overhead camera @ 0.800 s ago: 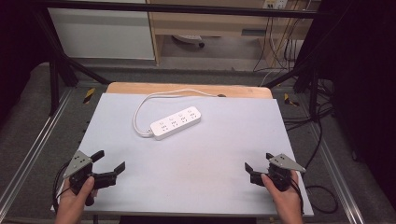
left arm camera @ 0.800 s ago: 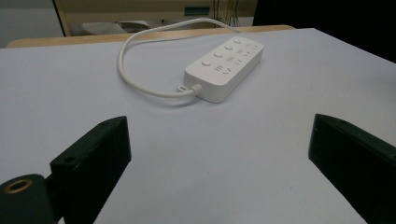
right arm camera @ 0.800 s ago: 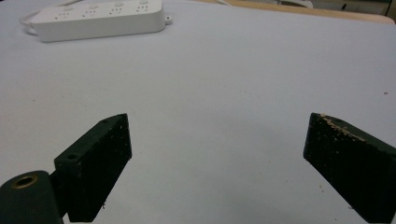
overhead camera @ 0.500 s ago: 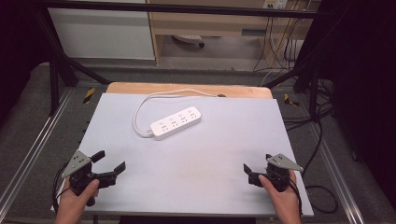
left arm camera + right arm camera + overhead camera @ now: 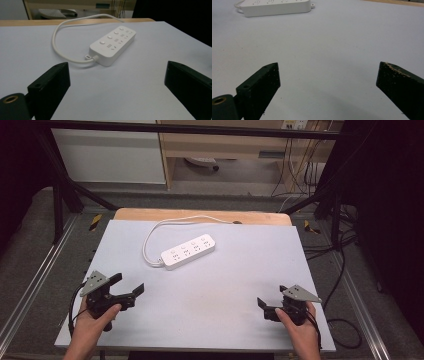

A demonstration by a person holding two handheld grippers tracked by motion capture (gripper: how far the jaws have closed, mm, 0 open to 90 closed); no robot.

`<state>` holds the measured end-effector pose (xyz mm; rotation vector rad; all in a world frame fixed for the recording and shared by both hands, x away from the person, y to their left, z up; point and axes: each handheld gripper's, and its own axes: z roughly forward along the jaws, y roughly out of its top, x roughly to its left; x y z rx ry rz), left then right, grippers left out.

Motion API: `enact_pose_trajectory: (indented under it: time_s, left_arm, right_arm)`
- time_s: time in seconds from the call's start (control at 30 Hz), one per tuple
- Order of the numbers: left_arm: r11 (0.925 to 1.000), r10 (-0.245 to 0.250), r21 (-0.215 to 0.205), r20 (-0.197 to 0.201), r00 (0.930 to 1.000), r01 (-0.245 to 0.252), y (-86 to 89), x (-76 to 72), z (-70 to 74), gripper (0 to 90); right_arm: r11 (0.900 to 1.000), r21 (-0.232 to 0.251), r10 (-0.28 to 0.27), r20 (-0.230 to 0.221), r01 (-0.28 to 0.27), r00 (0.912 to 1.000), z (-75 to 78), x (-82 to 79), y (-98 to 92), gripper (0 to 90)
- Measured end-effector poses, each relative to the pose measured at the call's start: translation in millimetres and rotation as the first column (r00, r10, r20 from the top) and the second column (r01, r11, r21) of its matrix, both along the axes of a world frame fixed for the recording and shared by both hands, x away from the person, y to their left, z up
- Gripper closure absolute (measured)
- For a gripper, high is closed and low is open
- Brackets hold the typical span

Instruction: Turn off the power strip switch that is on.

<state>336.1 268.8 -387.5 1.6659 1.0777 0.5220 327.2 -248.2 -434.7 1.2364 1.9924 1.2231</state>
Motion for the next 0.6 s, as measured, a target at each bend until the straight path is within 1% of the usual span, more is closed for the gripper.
enact_pose_trajectory:
  time_s: [0.1,0.17,0.2,0.23,0.3,0.33,0.37,0.4,0.5,0.53,0.6]
  left_arm:
    - [0.9993,-0.012,0.036,0.008,0.9999,0.011,-10.2,12.1,3.1,5.6]
    - [0.9990,-0.007,0.045,0.013,0.9999,0.007,-15.9,20.5,6.5,5.8]
    - [0.9987,-0.007,0.050,0.017,0.9998,0.006,-17.8,24.4,8.6,5.8]
    - [0.9990,-0.009,0.045,0.021,0.9997,0.008,-19.1,28.7,10.7,5.5]
    - [0.9978,0.002,0.066,0.030,0.9996,-0.004,-20.7,37.3,14.5,5.4]
    - [0.9980,0.013,0.061,0.031,0.9994,-0.015,-21.1,41.1,16.4,6.4]
    - [0.9983,0.018,0.056,0.027,0.9995,-0.019,-21.4,44.6,18.3,6.4]
    - [0.9984,0.019,0.052,0.032,0.9993,-0.021,-22.0,47.9,20.0,6.4]
    - [0.9972,0.027,0.068,0.041,0.9988,-0.030,-26.2,56.8,26.4,6.4]
    - [0.9973,0.031,0.065,0.046,0.9985,-0.034,-28.1,59.1,28.3,6.4]
    - [0.9963,0.054,0.065,0.045,0.9975,-0.057,-32.1,63.9,31.2,3.8]
  right_arm:
    - [1.000,0.004,0.005,0.000,-0.005,1.0000,0.0,0.3,-0.8,4.0]
    - [1.000,0.008,0.002,0.001,-0.002,1.0000,0.2,0.2,-0.5,4.0]
    - [1.000,0.007,0.005,0.009,-0.005,0.9999,0.7,-0.4,0.1,3.8]
    - [1.000,0.006,0.007,0.012,-0.007,0.9999,0.8,-0.7,0.4,3.0]
    - [1.000,-0.001,0.013,0.015,-0.013,0.9998,1.1,-1.5,1.9,2.7]
    - [1.000,-0.004,0.015,0.017,-0.015,0.9998,1.3,-2.0,2.4,2.6]
    - [1.000,-0.007,0.015,0.018,-0.015,0.9997,1.5,-2.2,2.6,2.7]
    - [1.000,-0.007,0.015,0.018,-0.015,0.9997,1.5,-2.2,2.6,2.7]
    - [1.000,-0.003,0.004,0.017,-0.004,0.9999,1.9,-3.6,1.7,2.8]
    - [1.000,-0.003,0.004,0.017,-0.004,0.9999,1.9,-3.6,1.7,2.8]
    - [1.000,-0.004,-0.008,0.015,0.008,0.9999,2.5,-4.8,0.6,2.8]
